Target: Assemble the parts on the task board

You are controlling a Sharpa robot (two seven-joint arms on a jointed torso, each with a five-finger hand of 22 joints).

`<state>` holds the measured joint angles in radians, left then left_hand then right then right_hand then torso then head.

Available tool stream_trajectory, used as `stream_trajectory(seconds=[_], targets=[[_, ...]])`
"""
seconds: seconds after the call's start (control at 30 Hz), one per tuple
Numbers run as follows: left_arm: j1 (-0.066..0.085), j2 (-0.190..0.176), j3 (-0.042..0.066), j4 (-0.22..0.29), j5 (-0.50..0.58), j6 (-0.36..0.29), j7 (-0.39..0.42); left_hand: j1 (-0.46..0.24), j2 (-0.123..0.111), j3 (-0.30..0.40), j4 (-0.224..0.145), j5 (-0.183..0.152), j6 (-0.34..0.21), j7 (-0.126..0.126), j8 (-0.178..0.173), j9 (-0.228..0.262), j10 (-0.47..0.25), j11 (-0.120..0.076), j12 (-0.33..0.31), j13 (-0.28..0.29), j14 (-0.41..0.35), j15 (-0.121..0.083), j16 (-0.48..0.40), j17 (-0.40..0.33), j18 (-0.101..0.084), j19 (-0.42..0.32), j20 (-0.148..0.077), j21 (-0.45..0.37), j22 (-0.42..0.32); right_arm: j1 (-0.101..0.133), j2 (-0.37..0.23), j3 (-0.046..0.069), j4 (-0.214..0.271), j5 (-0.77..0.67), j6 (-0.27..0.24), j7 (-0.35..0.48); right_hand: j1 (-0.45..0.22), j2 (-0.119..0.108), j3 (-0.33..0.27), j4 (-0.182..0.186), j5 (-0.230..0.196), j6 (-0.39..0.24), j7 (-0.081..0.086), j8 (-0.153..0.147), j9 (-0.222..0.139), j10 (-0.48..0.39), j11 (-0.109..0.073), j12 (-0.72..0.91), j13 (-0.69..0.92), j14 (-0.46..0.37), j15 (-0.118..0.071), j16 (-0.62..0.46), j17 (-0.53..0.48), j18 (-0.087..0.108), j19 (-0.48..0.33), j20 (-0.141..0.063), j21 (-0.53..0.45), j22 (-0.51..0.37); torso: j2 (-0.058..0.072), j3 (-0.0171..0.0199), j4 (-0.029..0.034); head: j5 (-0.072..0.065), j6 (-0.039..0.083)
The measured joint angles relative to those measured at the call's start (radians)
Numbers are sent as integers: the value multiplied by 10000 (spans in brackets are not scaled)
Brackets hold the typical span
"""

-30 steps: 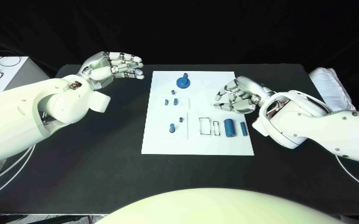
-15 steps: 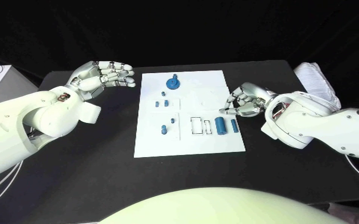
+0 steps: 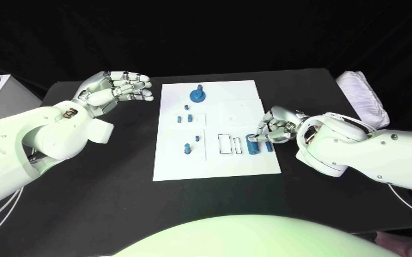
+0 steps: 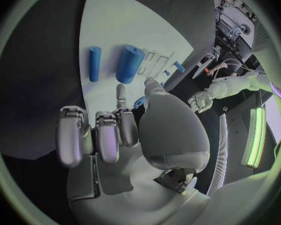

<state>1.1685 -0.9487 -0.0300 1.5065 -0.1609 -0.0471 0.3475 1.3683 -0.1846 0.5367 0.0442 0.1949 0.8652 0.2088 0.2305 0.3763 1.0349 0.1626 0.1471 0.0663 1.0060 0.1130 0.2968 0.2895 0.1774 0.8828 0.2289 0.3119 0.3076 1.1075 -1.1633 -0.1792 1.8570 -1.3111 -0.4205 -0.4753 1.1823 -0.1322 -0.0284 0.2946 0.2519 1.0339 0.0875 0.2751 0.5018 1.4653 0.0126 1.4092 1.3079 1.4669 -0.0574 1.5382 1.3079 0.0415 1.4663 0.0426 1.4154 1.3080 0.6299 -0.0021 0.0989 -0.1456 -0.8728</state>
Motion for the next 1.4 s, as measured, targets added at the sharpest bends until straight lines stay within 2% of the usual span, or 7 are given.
stream_trajectory(seconds=[0.2,0.67,0.73,0.8,0.97,1.17,1.4], targets=[[-1,-14,0,26,14,8,0,0,0,0,0,0,0,0,0,0,0,0,0,0,0,0,0,0,1,0,0,0,-12,-97,191,-3,-122,-184,152,-210,-154,154,-220,-10,0,32,-32,97,34,0,0,42,-1,0,0,42,0,0,0,1,157,-1,10,-2,-12,-25,0],[-2,-22,0,21,69,64,0,-229,11,-234,235,0,0,0,-49,-30,0,0,0,10,36,35,-65,89,0,37,37,-155,-130,-392,647,-3,-444,-634,574,-606,-347,188,-553,-16,-105,62,-61,154,101,34,-35,41,-2,-1,0,40,-2,4,-1,2,273,-3,-2,19,-13,52,0],[-2,-23,0,21,80,77,0,-350,79,-290,333,0,0,0,-49,-45,0,0,0,10,36,35,-116,126,-1,59,59,-239,-179,-395,690,12,-500,-705,623,-644,-347,188,-568,-30,-119,97,-96,219,118,7,-62,41,-2,-1,0,40,-2,-123,0,2,279,-3,-3,19,-12,52,0],[-2,-26,0,25,92,88,0,-362,62,-317,375,0,0,0,-49,-46,0,0,0,10,36,35,-116,129,-1,73,74,-262,-188,-401,735,23,-547,-774,662,-671,-344,192,-568,-30,-119,115,-113,268,137,-4,-73,41,-2,-1,0,40,-2,-122,0,2,279,-3,-3,18,-11,60,0],[-3,-40,0,24,113,102,0,-362,62,-317,374,0,0,0,-49,-46,0,0,0,9,36,35,-116,129,-1,73,73,-262,-197,-416,795,33,-577,-897,691,-687,272,356,-622,-37,-124,118,-112,313,142,-4,-73,41,-3,-36,-38,39,-3,-123,-1,2,427,-4,-7,17,-25,77,0],[-3,-40,2,19,123,113,0,-362,62,-317,374,0,0,0,-49,-46,0,0,0,8,36,35,-116,140,-1,73,73,-262,-205,-427,814,41,-540,-878,467,-667,902,721,-67,-25,-39,193,-190,303,5,-3,-178,234,-3,-25,-97,79,-3,-123,0,-71,605,-5,-8,18,-37,91,0],[-3,-42,2,10,142,117,0,-430,130,-323,485,0,0,0,-48,-53,0,0,0,18,36,35,-116,163,0,75,70,-284,-238,-477,710,-6,-476,-352,-192,-593,825,812,153,-7,0,209,-175,309,5,-4,-178,284,-3,-3,-144,78,-4,-123,0,-70,813,-6,-8,13,-34,97,0]])
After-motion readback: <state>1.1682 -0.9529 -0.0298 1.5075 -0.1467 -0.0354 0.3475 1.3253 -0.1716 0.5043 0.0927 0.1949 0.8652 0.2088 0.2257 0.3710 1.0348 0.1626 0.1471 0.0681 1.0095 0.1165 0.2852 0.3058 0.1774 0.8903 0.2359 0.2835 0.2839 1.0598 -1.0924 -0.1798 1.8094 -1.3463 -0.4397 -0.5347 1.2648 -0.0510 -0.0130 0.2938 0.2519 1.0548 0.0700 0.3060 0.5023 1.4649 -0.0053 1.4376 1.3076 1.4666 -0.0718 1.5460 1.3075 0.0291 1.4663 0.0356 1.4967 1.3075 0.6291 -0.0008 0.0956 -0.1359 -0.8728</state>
